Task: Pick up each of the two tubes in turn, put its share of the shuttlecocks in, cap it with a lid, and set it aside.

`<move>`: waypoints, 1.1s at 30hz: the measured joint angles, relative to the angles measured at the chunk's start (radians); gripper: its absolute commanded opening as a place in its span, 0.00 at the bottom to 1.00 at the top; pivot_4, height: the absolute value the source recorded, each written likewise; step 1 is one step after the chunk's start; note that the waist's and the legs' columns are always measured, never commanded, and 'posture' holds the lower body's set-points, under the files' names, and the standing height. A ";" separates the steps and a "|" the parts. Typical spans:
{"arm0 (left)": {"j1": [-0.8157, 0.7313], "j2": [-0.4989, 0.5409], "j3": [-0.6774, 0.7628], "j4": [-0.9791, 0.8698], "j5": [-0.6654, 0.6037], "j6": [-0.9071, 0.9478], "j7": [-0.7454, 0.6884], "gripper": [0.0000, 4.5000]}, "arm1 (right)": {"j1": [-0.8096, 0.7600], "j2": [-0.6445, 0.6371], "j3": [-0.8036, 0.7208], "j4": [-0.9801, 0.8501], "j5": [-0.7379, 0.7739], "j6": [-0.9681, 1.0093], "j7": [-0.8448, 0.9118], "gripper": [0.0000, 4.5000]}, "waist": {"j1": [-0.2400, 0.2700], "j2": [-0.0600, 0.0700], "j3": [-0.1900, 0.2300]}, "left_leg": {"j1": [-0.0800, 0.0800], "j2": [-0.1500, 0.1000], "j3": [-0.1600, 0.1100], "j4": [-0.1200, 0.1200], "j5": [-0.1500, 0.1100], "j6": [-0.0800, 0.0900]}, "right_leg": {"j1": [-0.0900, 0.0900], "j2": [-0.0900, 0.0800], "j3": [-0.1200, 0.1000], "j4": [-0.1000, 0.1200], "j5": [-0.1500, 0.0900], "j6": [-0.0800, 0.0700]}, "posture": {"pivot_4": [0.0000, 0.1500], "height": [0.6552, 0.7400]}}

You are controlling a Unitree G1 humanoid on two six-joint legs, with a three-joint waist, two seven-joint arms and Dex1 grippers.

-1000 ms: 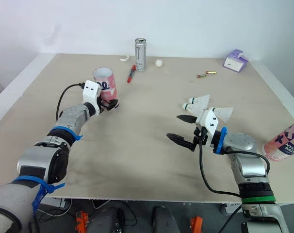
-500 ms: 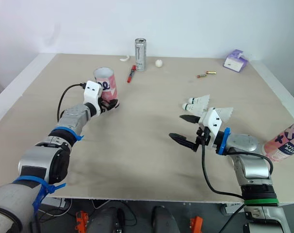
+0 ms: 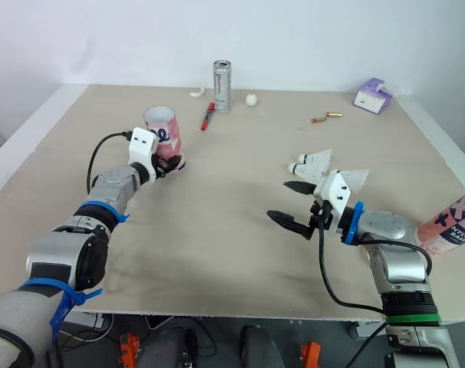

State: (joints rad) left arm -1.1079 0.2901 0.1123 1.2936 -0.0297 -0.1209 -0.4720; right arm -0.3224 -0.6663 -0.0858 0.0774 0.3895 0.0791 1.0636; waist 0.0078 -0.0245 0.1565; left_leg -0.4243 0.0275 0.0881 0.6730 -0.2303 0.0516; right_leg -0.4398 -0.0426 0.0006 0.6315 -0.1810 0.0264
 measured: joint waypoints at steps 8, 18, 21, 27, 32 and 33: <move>0.044 0.031 -0.064 -0.066 0.042 -0.091 -0.162 0.72 | 0.100 0.000 -0.036 -0.105 0.033 0.034 -0.027 1.00 | 0.000 0.000 0.000 | 0.000 0.001 0.000 0.000 0.000 0.000 | 0.000 -0.001 0.000 0.000 0.000 0.000 | 1.00 1.00; 0.177 0.049 -0.158 -0.388 0.038 -0.074 -0.446 0.72 | 0.191 -0.002 -0.073 -0.269 0.078 0.079 -0.063 1.00 | 0.000 0.000 0.000 | 0.000 0.001 0.000 0.001 0.000 0.000 | 0.000 0.000 0.000 0.000 0.000 -0.001 | 1.00 1.00; 0.245 0.065 -0.222 -0.565 0.028 -0.028 -0.568 0.72 | 0.228 -0.002 -0.075 -0.329 0.098 0.100 -0.068 1.00 | 0.000 0.000 0.000 | 0.000 0.002 0.000 0.001 0.000 0.000 | 0.000 0.000 0.000 0.001 0.000 -0.001 | 1.00 1.00; 0.269 0.081 -0.287 -0.689 0.028 0.018 -0.667 0.72 | 0.248 -0.002 -0.077 -0.382 0.124 0.124 -0.074 1.00 | 0.000 0.000 0.000 | 0.000 0.002 0.000 0.001 0.000 0.000 | 0.000 0.000 0.000 0.001 -0.001 -0.003 | 1.00 1.00; 0.267 0.101 -0.414 -0.860 0.024 0.141 -0.856 0.72 | 0.303 0.016 -0.103 -0.422 0.178 0.167 -0.121 1.00 | 0.000 0.000 0.000 | 0.000 0.002 0.000 0.002 0.000 0.000 | 0.000 0.001 0.001 0.001 -0.005 0.000 | 1.00 1.00; 0.266 0.114 -0.429 -0.883 0.022 0.176 -0.883 0.72 | 0.314 0.018 -0.112 -0.431 0.190 0.176 -0.132 1.00 | 0.000 0.000 0.000 | 0.000 0.002 0.000 0.002 0.000 0.000 | 0.000 0.001 0.001 0.001 -0.005 0.000 | 1.00 1.00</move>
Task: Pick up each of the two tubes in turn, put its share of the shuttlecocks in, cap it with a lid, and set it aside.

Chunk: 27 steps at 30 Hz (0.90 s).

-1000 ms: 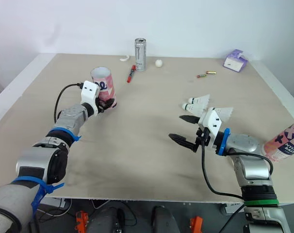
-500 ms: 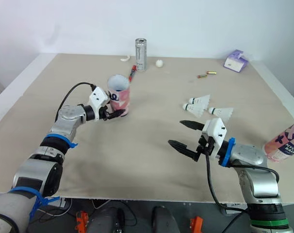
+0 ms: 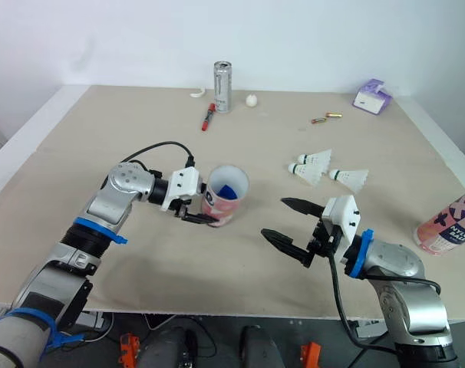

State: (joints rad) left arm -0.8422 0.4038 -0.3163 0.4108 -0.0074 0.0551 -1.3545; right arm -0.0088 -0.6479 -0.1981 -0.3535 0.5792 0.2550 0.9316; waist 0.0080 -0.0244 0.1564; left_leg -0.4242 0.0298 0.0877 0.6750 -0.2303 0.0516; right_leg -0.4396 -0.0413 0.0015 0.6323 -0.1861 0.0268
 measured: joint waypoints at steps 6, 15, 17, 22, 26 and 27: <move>-0.049 0.004 -0.032 -0.010 0.000 0.102 -0.049 0.72 | 0.014 0.011 -0.007 -0.010 0.020 0.016 -0.030 1.00 | 0.000 0.000 0.000 | 0.000 0.000 0.000 0.000 0.000 0.000 | 0.000 0.001 0.000 0.000 0.000 0.000 | 1.00 1.00; -0.122 0.021 -0.090 -0.029 0.043 0.128 -0.078 0.72 | 0.020 0.015 -0.007 -0.011 0.021 0.016 -0.044 1.00 | 0.000 0.000 0.000 | 0.000 0.000 -0.001 0.000 0.000 0.000 | 0.000 0.001 0.000 0.000 -0.001 0.000 | 1.00 1.00; -0.148 0.038 -0.109 -0.029 0.059 0.129 -0.090 0.72 | 0.020 0.015 -0.007 -0.011 0.021 0.015 -0.044 1.00 | 0.000 0.000 0.000 | 0.000 0.000 -0.001 0.000 0.000 0.000 | 0.000 0.001 0.000 0.000 -0.001 0.000 | 1.00 1.00; -0.189 0.057 -0.157 -0.020 0.114 0.123 -0.116 0.72 | 0.007 0.022 -0.006 -0.002 0.014 0.005 -0.043 1.00 | 0.000 0.000 0.000 | 0.000 0.000 -0.001 0.000 0.000 0.000 | 0.000 0.002 0.000 0.000 -0.001 0.000 | 1.00 1.00; -0.215 0.057 -0.165 0.010 0.131 0.120 -0.116 0.72 | 0.003 0.022 -0.003 0.004 0.013 0.002 -0.040 1.00 | 0.000 0.000 0.000 | 0.000 0.000 -0.001 0.000 0.000 0.000 | 0.000 0.002 0.000 0.000 -0.001 0.000 | 1.00 1.00; -0.224 0.057 -0.169 0.015 0.140 0.120 -0.117 0.72 | 0.002 0.023 -0.002 0.008 0.010 -0.001 -0.039 1.00 | 0.000 0.000 0.000 | 0.000 0.000 -0.001 0.000 0.000 0.000 | 0.000 0.002 0.000 0.000 -0.001 0.000 | 1.00 1.00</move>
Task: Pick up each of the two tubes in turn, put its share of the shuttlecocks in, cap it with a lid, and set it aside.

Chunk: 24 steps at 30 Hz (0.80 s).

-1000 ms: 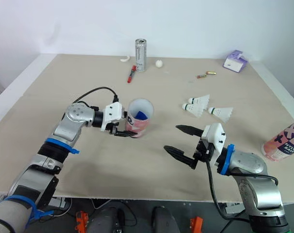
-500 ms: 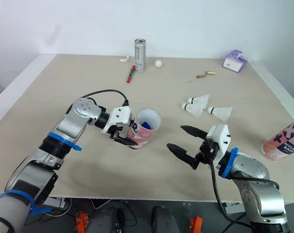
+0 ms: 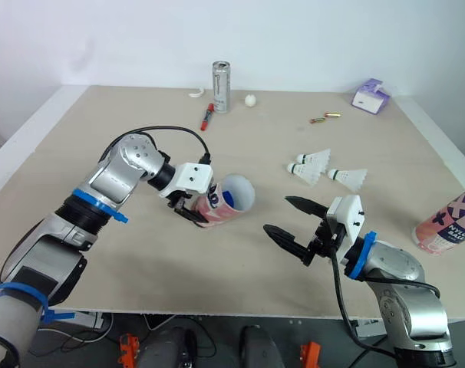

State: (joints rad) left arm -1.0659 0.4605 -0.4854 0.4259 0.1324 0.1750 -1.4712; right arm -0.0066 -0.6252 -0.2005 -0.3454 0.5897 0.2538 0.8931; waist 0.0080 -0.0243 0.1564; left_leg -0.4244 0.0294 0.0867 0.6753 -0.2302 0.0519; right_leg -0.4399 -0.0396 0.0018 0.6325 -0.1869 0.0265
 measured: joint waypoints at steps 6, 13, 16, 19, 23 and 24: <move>-0.019 -0.005 -0.010 0.026 0.017 0.003 -0.006 0.72 | -0.002 0.005 0.002 0.018 -0.008 -0.003 0.004 1.00 | 0.000 0.000 0.000 | 0.000 0.000 0.000 0.000 0.000 0.000 | 0.000 0.000 0.000 0.000 0.000 0.000 | 1.00 1.00; -0.023 -0.016 -0.010 0.026 0.025 0.039 -0.004 0.72 | -0.008 0.020 0.004 0.035 -0.011 -0.002 -0.007 1.00 | 0.000 0.000 0.000 | 0.000 0.000 0.000 0.000 0.000 0.000 | 0.000 0.000 0.000 0.000 0.000 0.000 | 1.00 1.00; -0.023 -0.019 -0.010 0.025 0.026 0.053 -0.001 0.72 | -0.012 0.032 0.001 0.051 -0.012 0.015 -0.043 1.00 | 0.000 0.000 0.000 | 0.000 0.000 0.000 0.001 0.000 0.000 | 0.000 0.000 0.001 0.000 0.000 0.000 | 1.00 1.00; -0.024 -0.021 -0.011 0.025 0.026 0.067 0.001 0.72 | -0.052 0.033 -0.021 0.113 -0.012 0.064 -0.113 1.00 | 0.000 0.000 0.000 | 0.000 0.000 0.000 0.002 0.000 0.000 | 0.000 0.000 0.002 0.001 0.000 0.000 | 1.00 1.00; -0.025 -0.023 -0.011 0.026 0.026 0.075 0.001 0.72 | -0.128 0.021 -0.049 0.217 -0.030 0.119 -0.184 1.00 | 0.000 0.001 0.000 | 0.000 0.000 0.001 0.002 0.000 0.001 | 0.000 0.000 0.004 0.001 0.000 0.001 | 1.00 1.00; -0.025 -0.024 -0.011 0.026 0.026 0.075 0.001 0.72 | -0.136 0.018 -0.050 0.227 -0.033 0.122 -0.189 1.00 | 0.000 0.001 0.000 | 0.000 0.000 0.001 0.002 0.000 0.001 | 0.000 0.000 0.004 0.001 0.000 0.001 | 1.00 1.00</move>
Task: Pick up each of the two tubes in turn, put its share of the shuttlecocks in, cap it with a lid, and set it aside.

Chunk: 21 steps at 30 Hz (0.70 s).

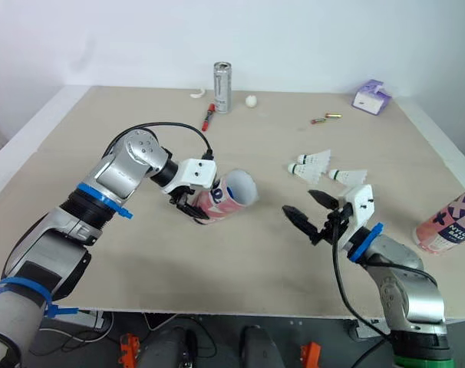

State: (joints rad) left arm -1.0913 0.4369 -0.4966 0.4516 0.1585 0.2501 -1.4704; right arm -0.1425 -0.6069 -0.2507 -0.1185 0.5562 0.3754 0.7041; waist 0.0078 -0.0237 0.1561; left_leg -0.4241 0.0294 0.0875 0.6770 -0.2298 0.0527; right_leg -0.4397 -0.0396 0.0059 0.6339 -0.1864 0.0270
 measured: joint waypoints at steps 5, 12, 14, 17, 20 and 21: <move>-0.004 -0.004 -0.001 0.002 0.001 0.010 0.000 0.72 | -0.171 -0.041 0.017 0.207 -0.074 0.003 0.006 1.00 | -0.001 0.000 0.000 | 0.000 0.000 0.000 0.000 0.000 0.000 | 0.000 0.001 0.002 0.000 0.000 0.000 | 1.00 1.00; -0.006 -0.006 -0.001 -0.002 -0.001 0.023 -0.002 0.72 | -0.331 -0.043 0.070 0.448 -0.152 -0.040 0.078 1.00 | -0.002 0.001 0.000 | 0.000 -0.001 0.001 -0.001 0.000 0.001 | 0.000 0.005 0.011 0.001 0.000 0.000 | 1.00 1.00; -0.006 -0.006 -0.001 -0.006 -0.002 0.035 -0.004 0.72 | -0.376 -0.043 0.081 0.511 -0.166 -0.050 0.096 1.00 | -0.003 0.001 0.000 | 0.000 -0.001 0.001 0.000 0.000 0.001 | 0.000 0.006 0.012 0.001 0.000 0.000 | 1.00 1.00; -0.006 -0.006 -0.003 -0.016 -0.003 0.043 -0.007 0.72 | -0.414 -0.043 0.085 0.566 -0.176 -0.059 0.117 1.00 | -0.003 0.001 0.000 | 0.000 -0.001 0.001 -0.001 0.000 0.001 | 0.000 0.006 0.013 0.001 0.000 0.000 | 1.00 1.00; -0.005 -0.002 -0.004 -0.027 -0.003 0.059 -0.011 0.72 | -0.463 -0.042 0.089 0.643 -0.190 -0.062 0.133 1.00 | -0.004 0.001 0.000 | 0.000 -0.001 0.002 -0.001 -0.001 0.002 | -0.001 0.006 0.014 0.001 0.002 0.001 | 1.00 1.00; -0.005 -0.002 -0.005 -0.029 -0.003 0.062 -0.012 0.72 | -0.472 -0.042 0.089 0.658 -0.192 -0.062 0.138 1.00 | -0.004 0.001 0.000 | 0.000 -0.001 0.002 -0.001 -0.001 0.002 | -0.001 0.006 0.014 0.001 0.002 0.001 | 1.00 1.00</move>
State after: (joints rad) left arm -1.0967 0.4354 -0.5012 0.4227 0.1556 0.3119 -1.4822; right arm -0.6148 -0.6489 -0.1619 0.5399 0.3643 0.3134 0.8422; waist 0.0033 -0.0231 0.1558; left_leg -0.4245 0.0280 0.0892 0.6762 -0.2307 0.0543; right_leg -0.4407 -0.0335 0.0197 0.6350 -0.1845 0.0281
